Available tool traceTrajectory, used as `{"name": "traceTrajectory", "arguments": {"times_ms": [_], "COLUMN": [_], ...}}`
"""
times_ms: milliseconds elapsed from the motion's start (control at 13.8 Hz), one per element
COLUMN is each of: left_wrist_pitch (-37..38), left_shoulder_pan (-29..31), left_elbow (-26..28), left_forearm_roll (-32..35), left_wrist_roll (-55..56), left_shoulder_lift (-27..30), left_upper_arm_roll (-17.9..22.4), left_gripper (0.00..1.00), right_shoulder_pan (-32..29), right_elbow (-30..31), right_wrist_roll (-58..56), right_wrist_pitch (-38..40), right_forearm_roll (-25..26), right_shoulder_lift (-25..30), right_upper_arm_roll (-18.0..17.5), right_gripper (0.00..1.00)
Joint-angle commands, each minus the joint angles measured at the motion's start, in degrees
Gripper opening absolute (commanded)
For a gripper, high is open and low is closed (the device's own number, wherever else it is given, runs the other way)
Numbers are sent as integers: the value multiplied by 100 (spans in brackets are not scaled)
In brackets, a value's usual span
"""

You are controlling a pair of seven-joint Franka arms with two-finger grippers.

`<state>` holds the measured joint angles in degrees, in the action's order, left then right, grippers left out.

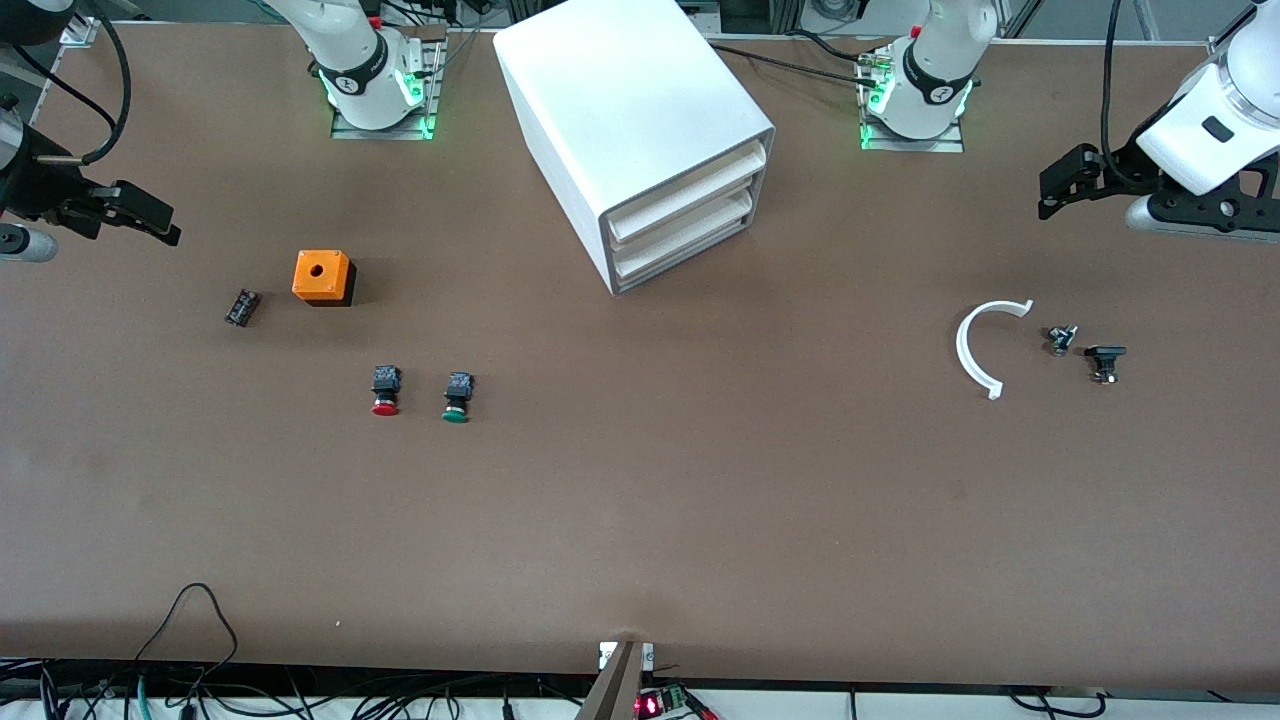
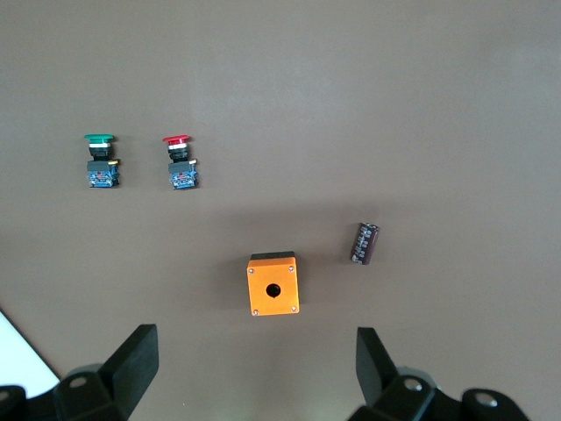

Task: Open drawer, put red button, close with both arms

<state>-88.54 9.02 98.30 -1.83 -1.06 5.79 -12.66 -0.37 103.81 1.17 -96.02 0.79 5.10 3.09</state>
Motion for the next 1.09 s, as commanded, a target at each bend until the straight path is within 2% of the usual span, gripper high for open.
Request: {"name": "traceTrajectory", "arguments": {"times_ms": [0,217,651,796,1013], "left_wrist_pitch": [135,135,135,126,178], "left_shoulder_pan": [29,29,38,21,11], "left_elbow": [-224,-250,-242,-233,-276], "left_forearm_roll": [25,8,-36,25,-97], "left_wrist_roll": [-26,18,9,9,-61], "left_shoulder_lift": [-122,-174,-271,-498,-1297], "left_upper_arm_roll": [-17,-17,-8,-52,-26], "left_gripper": [100,100,100,100,100], "right_shoulder_pan": [11,11,2,-7,28], "right_elbow": [-27,-10,8,25,25], "right_wrist_roll": [-29,-29,-20,-20,-20], "right_wrist_pitch": [4,-13,-22,-75,-66], "right_forearm_roll": [-18,140,149,158,158], "right_shoulder_lift": [17,17,9,-17,-175], "right_upper_arm_roll": [-2,-2,7,16,7], "right_gripper": [100,100,100,100,100]}}
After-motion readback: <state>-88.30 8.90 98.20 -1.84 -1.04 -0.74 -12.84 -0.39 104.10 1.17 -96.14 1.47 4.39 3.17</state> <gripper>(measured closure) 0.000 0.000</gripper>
